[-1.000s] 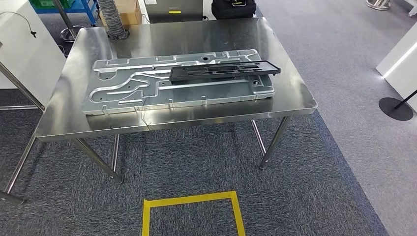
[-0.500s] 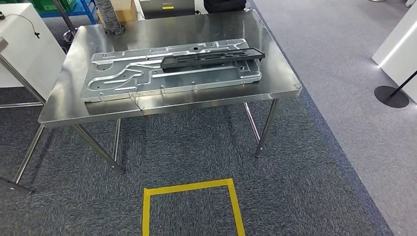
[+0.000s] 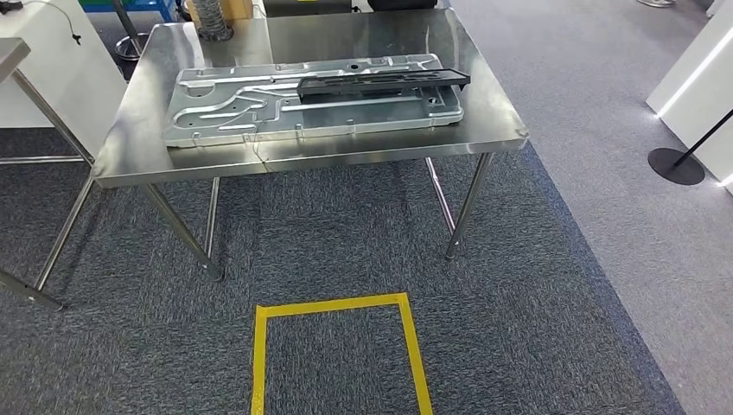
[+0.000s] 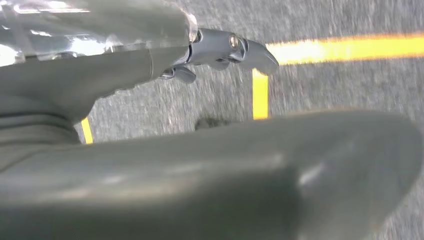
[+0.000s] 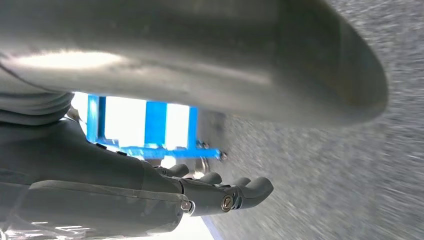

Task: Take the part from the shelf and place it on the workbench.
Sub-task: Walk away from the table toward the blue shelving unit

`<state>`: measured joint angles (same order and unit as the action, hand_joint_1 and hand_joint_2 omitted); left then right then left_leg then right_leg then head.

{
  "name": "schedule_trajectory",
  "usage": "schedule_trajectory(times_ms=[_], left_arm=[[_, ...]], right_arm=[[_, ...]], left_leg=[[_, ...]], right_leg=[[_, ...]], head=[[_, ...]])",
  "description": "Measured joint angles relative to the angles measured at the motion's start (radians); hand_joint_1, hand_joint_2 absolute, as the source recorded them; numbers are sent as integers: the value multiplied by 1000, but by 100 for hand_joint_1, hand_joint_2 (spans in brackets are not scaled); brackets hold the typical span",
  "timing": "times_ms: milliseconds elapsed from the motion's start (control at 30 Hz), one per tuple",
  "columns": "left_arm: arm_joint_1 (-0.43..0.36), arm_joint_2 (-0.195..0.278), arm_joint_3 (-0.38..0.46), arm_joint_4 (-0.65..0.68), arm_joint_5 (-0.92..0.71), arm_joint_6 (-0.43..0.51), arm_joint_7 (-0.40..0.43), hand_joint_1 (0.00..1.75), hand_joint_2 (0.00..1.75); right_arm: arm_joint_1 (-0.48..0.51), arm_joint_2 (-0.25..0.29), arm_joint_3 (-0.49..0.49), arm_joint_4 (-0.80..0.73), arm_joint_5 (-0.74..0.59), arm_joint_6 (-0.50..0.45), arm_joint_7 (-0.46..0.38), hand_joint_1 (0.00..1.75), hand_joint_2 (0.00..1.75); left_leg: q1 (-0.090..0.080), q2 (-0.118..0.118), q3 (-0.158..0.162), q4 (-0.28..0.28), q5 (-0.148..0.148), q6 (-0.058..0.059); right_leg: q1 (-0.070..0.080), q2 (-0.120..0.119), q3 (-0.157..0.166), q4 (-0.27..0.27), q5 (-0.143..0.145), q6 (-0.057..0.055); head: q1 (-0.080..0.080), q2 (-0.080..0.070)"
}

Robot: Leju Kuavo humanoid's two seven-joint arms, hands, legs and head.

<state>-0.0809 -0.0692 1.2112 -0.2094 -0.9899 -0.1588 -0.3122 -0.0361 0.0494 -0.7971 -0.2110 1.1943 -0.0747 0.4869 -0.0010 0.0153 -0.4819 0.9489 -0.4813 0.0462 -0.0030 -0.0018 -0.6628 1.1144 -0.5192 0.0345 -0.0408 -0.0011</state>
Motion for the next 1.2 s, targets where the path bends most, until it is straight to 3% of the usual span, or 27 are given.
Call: schedule_trajectory(times_ms=[33, 67, 100, 133, 200, 267, 333, 367, 400, 433, 500, 533, 567, 600, 633, 700, 767, 833, 900, 967, 1033, 1100, 1133, 1200], left_arm=[[0, 3, 0, 0, -1, 1, 0, 0, 0], [0, 6, 0, 0, -2, 2, -1, 0, 0], [0, 9, 0, 0, -4, 2, -2, 0, 0], [-1, 11, 0, 0, -7, 2, -3, 0, 0], [-2, 14, -2, 0, -12, -1, -5, 0, 0], [-4, 17, -3, 0, -16, -7, -7, 0, 0], [-5, 19, -6, 0, -17, -10, -8, 0, 0], [-6, 20, -7, 0, -17, -11, -8, 0, 0], [-6, 21, -8, 0, -17, -10, -9, 0, 0], [-5, 22, -9, 0, -15, -10, -9, 0, 0], [-4, 23, -9, 0, -9, -10, -13, 0, 0], [-4, 23, -9, 0, -6, -9, -16, 0, 0], [-4, 23, -9, 0, -4, -9, -19, 0, 0], [-4, 23, -9, 0, -3, -9, -22, 0, 0], [-3, 23, -9, 0, -3, -9, -23, 0, 0], [-4, 23, -9, 0, -5, -7, -22, 0, 0], [-7, 23, -9, 0, -6, -2, -21, 0, 0], [-10, 23, -9, 0, -5, 2, -21, 0, 0], [-9, 22, -9, 0, -2, 7, -21, 0, 0], [-7, 21, -8, 0, 3, 11, -19, 0, 0], [-7, 20, -4, 0, 8, 12, -19, 0, 0], [-6, 20, 2, 0, 13, 13, -18, 0, 0], [-6, 20, 6, 0, 14, 13, -18, 0, 0], [-6, 19, 10, 0, 15, 13, -18, 0, 0]], right_arm=[[2, -1, -10, 0, -5, 0, 0, 0, 0], [4, -2, -18, 0, -9, 1, 0, 0, 0], [4, -2, -26, 0, -12, 2, -1, 0, 0], [4, -2, -33, 0, -15, 2, -2, 0, 0], [3, -2, -44, 0, -19, 1, -6, 0, 0], [1, -1, -52, 0, -21, -3, -9, 0, 0], [-1, 1, -59, 1, -22, -8, -11, 0, 0], [0, 2, -62, 1, -23, -10, -12, 0, 0], [0, 4, -64, 2, -24, -11, -15, 0, 44], [-1, 5, -67, 3, -26, -11, -25, 0, 87], [-3, 7, -75, 3, -37, -4, -65, 0, 175], [-3, 7, -81, 3, -49, 3, -98, 0, 175], [-4, 8, -88, 3, -62, 10, -134, 0, 175], [-4, 10, -97, 3, -77, 17, -173, 0, 175], [-6, 13, -106, 3, -91, 23, -208, 0, 175], [-10, 22, -123, 4, -110, 34, -262, 0, 87], [-15, 31, -138, 4, -122, 39, -296, 0, 0], [-18, 36, -151, 4, -130, 37, -309, 0, 87], [-22, 38, -161, 5, -132, 28, -300, 0, 175], [-22, 38, -166, 5, -128, 9, -273, 0, 175], [-21, 38, -171, 5, -121, -16, -244, 0, 175], [-19, 37, -177, 5, -116, -36, -226, 0, 175], [-19, 36, -178, 5, -115, -43, -220, 0, 175], [-20, 34, -180, 5, -114, -51, -211, 0, 175]], left_leg=[[0, 0, -15, 2, 11, 2], [0, 0, -31, 5, 22, 1], [0, 1, -49, 9, 33, -1], [1, 1, -67, 16, 42, -4], [2, 1, -103, 34, 59, -11], [1, 1, -127, 51, 72, -21], [0, 1, -137, 56, 87, -33], [1, 0, -139, 56, 93, -40], [3, -1, -143, 61, 88, -46], [5, -3, -150, 79, 64, -51], [9, -5, -177, 170, -30, -60], [10, -5, -192, 236, -79, -63], [11, -5, -201, 296, -109, -66], [12, -5, -200, 334, -113, -68], [13, -5, -184, 341, -95, -69], [14, -5, -105, 256, -37, -66], [12, -6, 1, 108, -31, -57], [7, -6, 49, 21, -56, -45], [8, -5, 44, 9, -57, -31], [10, -2, 36, 6, -45, -16], [8, -1, 24, 8, -35, -6], [3, -1, 12, 13, -29, -5], [2, -1, 7, 16, -27, -5], [-1, -1, 4, 21, -26, -5]], right_leg=[[-3, 0, -12, 65, -48, 4], [-5, 0, -18, 121, -72, 9], [-8, 0, -12, 151, -69, 12], [-10, 0, 11, 149, -46, 15], [-16, 0, 103, 48, 3, 18], [-15, 1, 197, -90, -7, 11], [-8, 2, 226, -149, -25, -5], [-9, 1, 220, -149, -20, -15], [-9, -1, 214, -150, -11, -23], [-10, -3, 206, -151, -1, -33], [-10, -8, 184, -152, 20, -45], [-9, -8, 170, -150, 31, -48], [-8, -8, 154, -149, 41, -49], [-8, -8, 138, -147, 51, -48], [-8, -8, 122, -145, 61, -46], [-8, -8, 96, -140, 77, -39], [-5, -9, 78, -132, 90, -29], [-3, -10, 67, -125, 102, -17], [-4, -10, 60, -119, 107, -5], [-7, -7, 38, -65, 66, 4], [-10, -5, -13, 66, -14, 9], [-10, -4, -47, 170, -57, 10], [-9, -4, -38, 170, -51, 9], [-7, -4, 38, 57, 5, -1]], head=[[0, 0], [0, 0], [0, 0], [0, 0], [0, 0], [0, 0], [0, 0], [0, 0], [0, 0], [0, 0], [0, 0], [0, 0], [0, 0], [0, 0], [0, 0], [0, 0], [0, 0], [0, 0], [0, 0], [0, 0], [0, 0], [0, 0], [0, 0], [0, 0]])
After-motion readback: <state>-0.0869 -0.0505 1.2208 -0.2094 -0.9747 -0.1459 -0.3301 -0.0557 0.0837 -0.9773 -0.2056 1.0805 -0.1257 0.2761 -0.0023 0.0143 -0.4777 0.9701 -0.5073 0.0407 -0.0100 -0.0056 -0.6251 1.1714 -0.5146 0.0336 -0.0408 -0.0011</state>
